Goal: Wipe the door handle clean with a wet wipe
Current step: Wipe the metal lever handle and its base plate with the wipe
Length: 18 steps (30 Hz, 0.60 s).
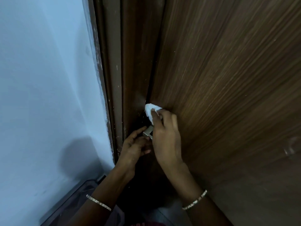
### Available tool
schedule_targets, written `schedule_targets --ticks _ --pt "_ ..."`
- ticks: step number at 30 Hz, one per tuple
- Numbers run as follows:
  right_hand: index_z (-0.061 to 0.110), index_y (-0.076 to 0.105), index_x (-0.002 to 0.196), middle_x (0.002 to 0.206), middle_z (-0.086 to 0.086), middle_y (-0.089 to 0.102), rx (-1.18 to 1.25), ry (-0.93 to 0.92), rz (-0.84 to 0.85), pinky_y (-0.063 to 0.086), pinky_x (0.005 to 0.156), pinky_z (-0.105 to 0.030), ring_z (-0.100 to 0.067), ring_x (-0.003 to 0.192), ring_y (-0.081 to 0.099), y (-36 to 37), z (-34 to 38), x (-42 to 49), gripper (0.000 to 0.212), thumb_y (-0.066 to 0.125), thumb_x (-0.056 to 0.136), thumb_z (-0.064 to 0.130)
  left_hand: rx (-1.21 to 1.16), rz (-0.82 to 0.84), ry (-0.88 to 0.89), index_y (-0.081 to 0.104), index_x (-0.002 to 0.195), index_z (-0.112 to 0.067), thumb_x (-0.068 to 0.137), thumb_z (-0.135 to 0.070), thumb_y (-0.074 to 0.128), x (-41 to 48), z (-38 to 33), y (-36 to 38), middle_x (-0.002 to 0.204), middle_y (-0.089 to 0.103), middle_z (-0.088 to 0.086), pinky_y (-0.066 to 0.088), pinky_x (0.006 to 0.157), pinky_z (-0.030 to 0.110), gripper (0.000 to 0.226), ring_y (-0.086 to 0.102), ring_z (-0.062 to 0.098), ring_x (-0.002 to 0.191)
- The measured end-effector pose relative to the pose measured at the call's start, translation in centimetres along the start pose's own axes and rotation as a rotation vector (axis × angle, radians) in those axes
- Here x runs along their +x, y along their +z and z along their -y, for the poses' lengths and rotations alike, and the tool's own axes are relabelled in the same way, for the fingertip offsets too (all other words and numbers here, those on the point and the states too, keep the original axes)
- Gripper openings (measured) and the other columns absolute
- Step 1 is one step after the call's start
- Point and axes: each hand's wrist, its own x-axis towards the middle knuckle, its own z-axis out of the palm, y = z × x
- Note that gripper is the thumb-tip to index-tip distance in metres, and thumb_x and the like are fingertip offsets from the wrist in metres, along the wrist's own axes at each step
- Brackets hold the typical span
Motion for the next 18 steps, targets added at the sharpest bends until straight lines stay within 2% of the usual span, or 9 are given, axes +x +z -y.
schedule_targets --ticks 3,5,7,11,14,16,18 --pt "0.0 0.068 0.126 0.122 -0.015 0.068 -0.089 -0.035 0.072 0.061 0.083 -0.038 -0.03 0.103 0.066 0.6 0.4 0.1 0.048 0.072 0.078 0.005 -0.009 0.006 0.016 0.063 0.125 -0.033 0.089 -0.012 0.062 -0.1 0.0 0.1 0.11 0.075 -0.001 0.059 0.084 0.037 0.042 0.071 0.017 0.102" --pt "0.001 0.069 0.125 0.12 -0.014 0.069 -0.065 0.002 0.042 0.06 0.084 -0.037 -0.029 0.101 0.065 0.7 -0.1 -0.2 0.044 0.064 0.082 0.005 -0.029 -0.024 0.014 0.063 0.124 -0.032 0.087 -0.009 0.063 -0.2 0.1 0.2 0.107 0.076 0.0 0.058 0.086 0.039 0.045 0.071 0.019 0.102" --pt "0.002 0.07 0.125 0.119 -0.012 0.068 -0.025 0.047 0.021 0.058 0.085 -0.032 -0.026 0.1 0.064 0.6 -0.7 -0.9 0.045 0.073 0.08 0.0 -0.039 -0.055 0.024 0.064 0.123 -0.032 0.086 -0.005 0.062 -0.3 0.3 0.4 0.105 0.077 0.002 0.057 0.086 0.04 0.045 0.071 0.019 0.102" --pt "0.002 0.069 0.125 0.111 -0.01 0.07 0.101 0.113 0.017 0.059 0.082 -0.032 -0.023 0.092 0.066 0.2 -1.4 -2.6 0.044 0.073 0.082 -0.004 -0.009 -0.075 0.057 0.061 0.125 -0.032 0.086 -0.001 0.057 -0.9 0.6 0.6 0.105 0.077 -0.002 0.049 0.078 0.027 0.049 0.071 0.007 0.098" --pt "0.005 0.071 0.116 0.106 -0.01 0.07 0.215 0.216 0.043 0.059 0.082 -0.036 -0.025 0.092 0.069 0.0 -1.8 -3.1 0.031 0.068 0.087 -0.006 -0.003 -0.096 0.054 0.06 0.126 -0.031 0.085 0.001 0.057 -0.9 0.6 0.8 0.105 0.077 -0.004 0.048 0.078 0.027 0.052 0.071 0.005 0.098" --pt "0.01 0.071 0.117 0.109 -0.009 0.069 0.238 0.302 0.147 0.054 0.082 -0.034 -0.028 0.095 0.07 -0.3 -1.9 -3.5 0.031 0.065 0.089 -0.002 -0.006 -0.098 0.047 0.06 0.126 -0.029 0.084 0.002 0.058 -0.9 0.6 0.8 0.106 0.077 -0.005 0.049 0.079 0.027 0.052 0.07 0.005 0.1" --pt "0.013 0.072 0.117 0.107 -0.009 0.069 0.229 0.392 0.166 0.051 0.076 -0.032 -0.029 0.09 0.07 -0.7 -2.1 -3.8 0.03 0.062 0.091 0.002 0.011 -0.09 0.034 0.059 0.127 -0.028 0.086 0.003 0.056 -0.9 0.7 0.8 0.107 0.076 -0.008 0.05 0.079 0.025 0.051 0.07 0.004 0.102"
